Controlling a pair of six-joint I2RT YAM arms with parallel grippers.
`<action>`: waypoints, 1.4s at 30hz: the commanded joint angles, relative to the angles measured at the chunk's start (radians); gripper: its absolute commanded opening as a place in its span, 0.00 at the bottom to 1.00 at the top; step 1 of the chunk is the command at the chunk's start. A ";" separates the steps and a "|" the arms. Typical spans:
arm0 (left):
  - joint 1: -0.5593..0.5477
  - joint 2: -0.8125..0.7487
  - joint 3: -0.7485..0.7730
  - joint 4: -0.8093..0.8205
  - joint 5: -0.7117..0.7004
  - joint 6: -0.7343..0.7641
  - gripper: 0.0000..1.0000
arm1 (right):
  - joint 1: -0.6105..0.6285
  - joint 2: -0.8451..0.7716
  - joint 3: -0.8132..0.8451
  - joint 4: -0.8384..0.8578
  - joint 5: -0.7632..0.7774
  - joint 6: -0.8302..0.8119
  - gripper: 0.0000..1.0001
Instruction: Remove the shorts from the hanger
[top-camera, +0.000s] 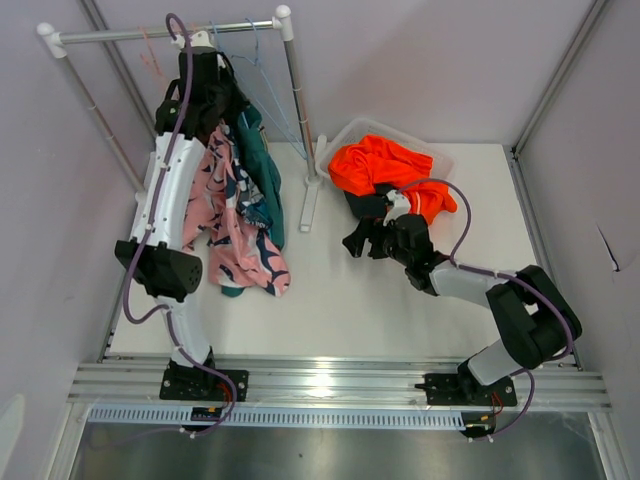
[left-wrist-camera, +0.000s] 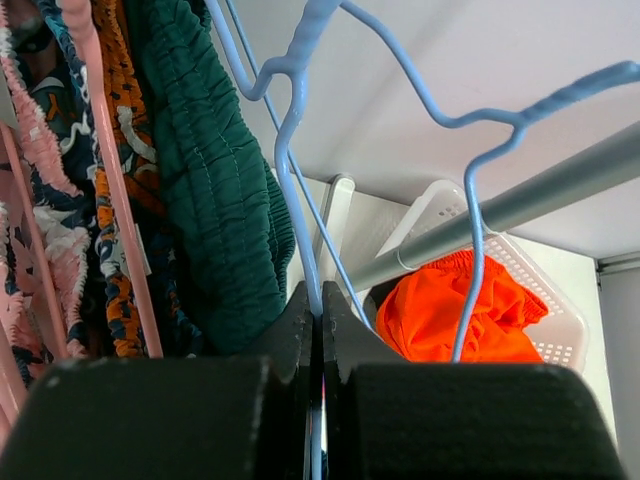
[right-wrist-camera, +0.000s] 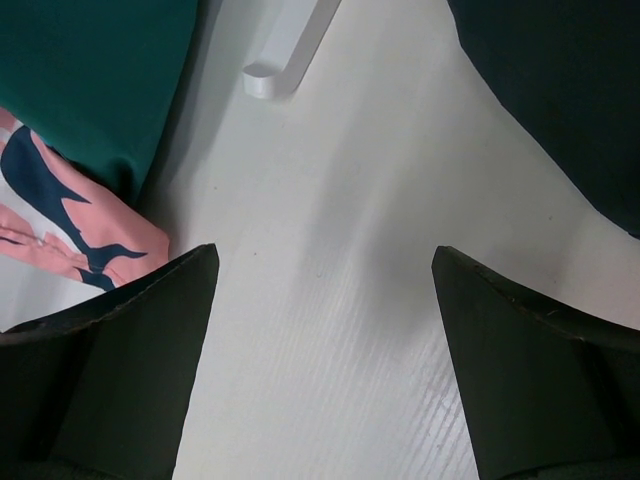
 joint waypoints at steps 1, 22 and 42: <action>0.007 -0.140 0.072 0.040 0.022 0.015 0.00 | 0.072 -0.118 0.058 -0.046 -0.015 -0.039 0.94; -0.006 -0.422 -0.059 -0.003 0.202 -0.086 0.00 | 0.611 0.085 0.787 -0.240 0.390 -0.338 0.99; -0.003 -0.542 -0.116 -0.024 0.168 -0.031 0.00 | 0.920 -0.020 0.371 -0.146 0.796 -0.282 0.00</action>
